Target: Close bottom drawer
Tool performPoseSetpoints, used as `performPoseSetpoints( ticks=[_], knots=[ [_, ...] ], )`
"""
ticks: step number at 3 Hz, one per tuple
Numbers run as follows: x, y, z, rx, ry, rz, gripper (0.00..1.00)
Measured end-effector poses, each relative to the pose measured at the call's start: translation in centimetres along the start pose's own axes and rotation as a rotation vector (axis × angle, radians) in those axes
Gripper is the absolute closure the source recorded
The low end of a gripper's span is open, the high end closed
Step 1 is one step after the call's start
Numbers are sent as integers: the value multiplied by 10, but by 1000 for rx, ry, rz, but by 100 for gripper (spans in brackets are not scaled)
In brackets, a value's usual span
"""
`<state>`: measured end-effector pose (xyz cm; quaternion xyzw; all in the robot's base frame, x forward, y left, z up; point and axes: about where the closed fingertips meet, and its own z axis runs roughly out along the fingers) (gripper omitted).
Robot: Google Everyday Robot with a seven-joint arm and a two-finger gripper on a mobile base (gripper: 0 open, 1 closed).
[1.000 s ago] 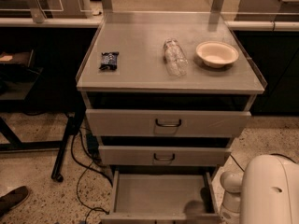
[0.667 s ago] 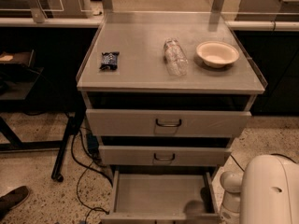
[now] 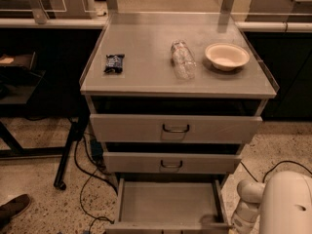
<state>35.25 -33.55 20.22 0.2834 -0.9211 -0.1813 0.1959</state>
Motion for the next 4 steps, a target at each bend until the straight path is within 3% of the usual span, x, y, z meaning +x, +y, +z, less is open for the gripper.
performPoseSetpoints(
  ticks=[2, 4],
  knots=[
    [-10, -24, -7, -15, -111, 53, 100],
    [-15, -34, -1, -26, -140, 87, 100]
  ],
)
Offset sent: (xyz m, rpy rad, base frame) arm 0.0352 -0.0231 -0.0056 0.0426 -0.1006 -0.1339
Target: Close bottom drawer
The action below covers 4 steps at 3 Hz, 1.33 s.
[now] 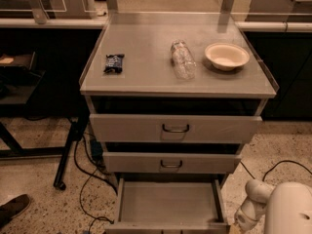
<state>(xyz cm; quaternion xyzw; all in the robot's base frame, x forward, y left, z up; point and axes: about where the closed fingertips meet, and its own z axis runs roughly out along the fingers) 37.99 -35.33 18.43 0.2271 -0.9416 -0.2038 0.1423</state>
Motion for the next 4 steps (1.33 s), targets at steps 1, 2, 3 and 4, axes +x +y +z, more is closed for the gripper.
performPoseSetpoints(
  ticks=[1, 2, 3, 4],
  knots=[
    [-17, 8, -14, 47, -25, -28, 100],
    [-50, 36, -50, 129, -64, -108, 100],
    [-44, 35, -45, 115, -53, -103, 100],
    [-16, 37, -31, 61, -21, -69, 100]
  ],
)
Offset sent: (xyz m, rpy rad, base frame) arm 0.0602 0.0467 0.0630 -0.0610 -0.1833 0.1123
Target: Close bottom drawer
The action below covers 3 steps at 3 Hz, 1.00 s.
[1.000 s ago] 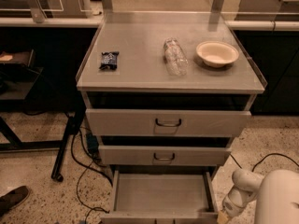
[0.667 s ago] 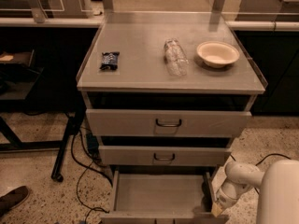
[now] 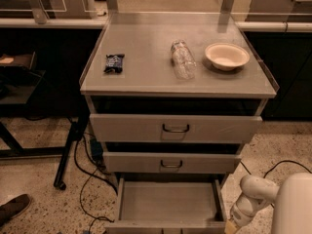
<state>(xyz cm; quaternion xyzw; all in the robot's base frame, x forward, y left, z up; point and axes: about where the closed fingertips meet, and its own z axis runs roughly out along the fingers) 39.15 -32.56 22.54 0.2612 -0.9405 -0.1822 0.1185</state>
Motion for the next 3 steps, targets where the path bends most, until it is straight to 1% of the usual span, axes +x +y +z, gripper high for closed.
performPoseSetpoints(
  ticks=[1, 2, 3],
  knots=[
    [18, 7, 17, -57, 30, 23, 100],
    [22, 8, 21, -70, 37, 27, 100],
    [16, 4, 37, -87, 42, 45, 100]
  ],
)
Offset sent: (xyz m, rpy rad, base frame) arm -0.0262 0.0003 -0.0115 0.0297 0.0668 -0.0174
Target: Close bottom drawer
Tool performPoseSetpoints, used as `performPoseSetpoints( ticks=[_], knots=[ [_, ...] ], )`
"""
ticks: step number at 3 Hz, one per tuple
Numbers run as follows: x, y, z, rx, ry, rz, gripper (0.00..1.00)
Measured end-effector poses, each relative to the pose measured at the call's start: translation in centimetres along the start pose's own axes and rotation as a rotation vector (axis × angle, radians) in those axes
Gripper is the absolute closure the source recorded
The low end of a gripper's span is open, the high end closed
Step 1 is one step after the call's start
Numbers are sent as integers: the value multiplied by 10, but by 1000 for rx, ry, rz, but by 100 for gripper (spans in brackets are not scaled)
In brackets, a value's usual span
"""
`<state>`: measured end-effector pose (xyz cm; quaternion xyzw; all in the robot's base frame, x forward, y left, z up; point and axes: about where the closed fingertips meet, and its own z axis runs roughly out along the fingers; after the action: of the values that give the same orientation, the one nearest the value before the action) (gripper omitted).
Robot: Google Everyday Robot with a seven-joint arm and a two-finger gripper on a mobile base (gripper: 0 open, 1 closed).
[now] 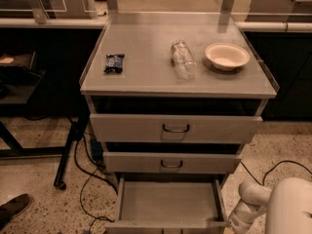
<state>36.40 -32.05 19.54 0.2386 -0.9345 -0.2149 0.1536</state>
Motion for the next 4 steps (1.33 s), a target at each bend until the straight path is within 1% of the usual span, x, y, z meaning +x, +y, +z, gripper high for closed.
performPoseSetpoints(
  ticks=[1, 2, 3, 4],
  knots=[
    [-23, -8, -2, 15, -50, 1, 100],
    [-39, -15, -10, 33, -90, -6, 100],
    [-61, -24, -29, 72, -161, -27, 100],
    [-81, -33, -42, 102, -207, -49, 100]
  ],
)
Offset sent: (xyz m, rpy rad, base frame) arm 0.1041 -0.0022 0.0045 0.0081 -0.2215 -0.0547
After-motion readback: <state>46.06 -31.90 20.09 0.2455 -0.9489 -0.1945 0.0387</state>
